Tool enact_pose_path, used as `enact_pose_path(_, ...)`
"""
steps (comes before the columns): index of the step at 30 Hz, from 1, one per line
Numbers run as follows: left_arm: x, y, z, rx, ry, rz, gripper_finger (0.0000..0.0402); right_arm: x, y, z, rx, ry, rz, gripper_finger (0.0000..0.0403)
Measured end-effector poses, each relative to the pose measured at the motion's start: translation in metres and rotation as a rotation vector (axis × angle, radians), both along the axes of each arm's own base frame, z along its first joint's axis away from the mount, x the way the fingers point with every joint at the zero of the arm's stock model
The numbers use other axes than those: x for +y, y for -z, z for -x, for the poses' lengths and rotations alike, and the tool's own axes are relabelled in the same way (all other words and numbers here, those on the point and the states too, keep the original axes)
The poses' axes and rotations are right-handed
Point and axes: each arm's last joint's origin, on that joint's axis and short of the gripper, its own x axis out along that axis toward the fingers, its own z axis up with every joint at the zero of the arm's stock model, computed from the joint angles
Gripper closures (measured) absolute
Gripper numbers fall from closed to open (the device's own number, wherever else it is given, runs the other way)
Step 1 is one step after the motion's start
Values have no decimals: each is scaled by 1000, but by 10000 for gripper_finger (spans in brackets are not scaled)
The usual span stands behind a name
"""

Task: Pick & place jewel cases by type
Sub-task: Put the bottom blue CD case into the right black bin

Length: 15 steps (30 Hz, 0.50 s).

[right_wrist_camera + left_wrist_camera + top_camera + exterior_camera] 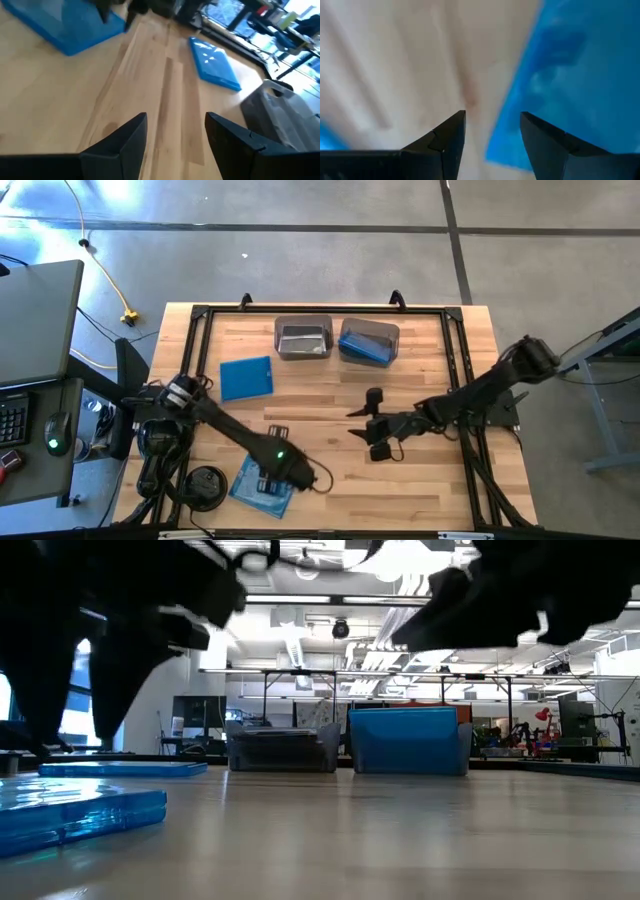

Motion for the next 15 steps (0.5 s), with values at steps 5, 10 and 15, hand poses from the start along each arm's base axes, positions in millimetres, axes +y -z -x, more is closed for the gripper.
enact_pose_path(5, -35, 7, 7, -92, 61, 51, 218, -2, 11, -9, 11, -28, 20, 206)
enact_pose_path(10, -49, 14, 4, -210, 86, 11, 218, 2, 1, -14, -24, -43, 16, 206)
enact_pose_path(15, -39, 22, -7, -245, 70, -58, 218, 10, -11, -17, -56, -90, -7, 206)
